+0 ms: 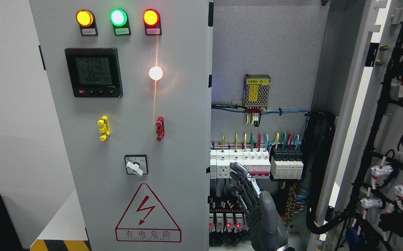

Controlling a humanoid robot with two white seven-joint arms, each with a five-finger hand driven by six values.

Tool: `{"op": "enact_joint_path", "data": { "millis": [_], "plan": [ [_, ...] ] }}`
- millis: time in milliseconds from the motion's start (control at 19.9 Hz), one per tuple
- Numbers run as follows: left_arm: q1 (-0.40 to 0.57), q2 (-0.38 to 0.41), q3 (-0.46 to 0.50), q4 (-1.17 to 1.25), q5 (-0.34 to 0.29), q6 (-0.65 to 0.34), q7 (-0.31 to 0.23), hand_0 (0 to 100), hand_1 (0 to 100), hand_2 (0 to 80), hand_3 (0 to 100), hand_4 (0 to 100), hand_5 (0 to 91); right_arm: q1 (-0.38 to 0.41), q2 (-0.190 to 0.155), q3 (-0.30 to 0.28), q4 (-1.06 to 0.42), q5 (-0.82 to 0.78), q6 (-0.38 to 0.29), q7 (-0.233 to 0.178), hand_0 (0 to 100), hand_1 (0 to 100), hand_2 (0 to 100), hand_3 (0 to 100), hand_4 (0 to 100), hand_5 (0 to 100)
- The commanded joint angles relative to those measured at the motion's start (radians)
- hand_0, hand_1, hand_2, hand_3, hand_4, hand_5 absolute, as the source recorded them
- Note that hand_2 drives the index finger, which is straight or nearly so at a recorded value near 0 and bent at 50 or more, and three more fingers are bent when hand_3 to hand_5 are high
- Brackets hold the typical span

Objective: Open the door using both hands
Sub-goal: 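Raise the right hand toward the inner edge of the indicator-light door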

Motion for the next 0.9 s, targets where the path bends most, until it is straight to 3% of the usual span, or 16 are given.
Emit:
{"op": "enact_joint_path", "data": {
  "millis": [0,552,853],
  "plan": [
    [0.0,-0.002,-0.01,-0.006,-0.003,0.0,0.0,0,0,0.0,0,0,0.0,-0.116,0.001,-0.011,0.192,-0.005,0.007,0.0,0,0,0,0,0,0],
    [0.0,-0.002,-0.01,-0.008,-0.003,0.0,0.0,0,0,0.0,0,0,0.0,-0.225,-0.003,-0.014,0.292,-0.011,0.063,0.0,0,0,0,0,0,0],
    [0.0,-0.002,-0.01,-0.008,-0.005,0.0,0.0,0,0,0.0,0,0,0.0,-0.273,-0.008,-0.046,0.319,-0.048,0.09,0.0,0,0,0,0,0,0]
  ]
}}
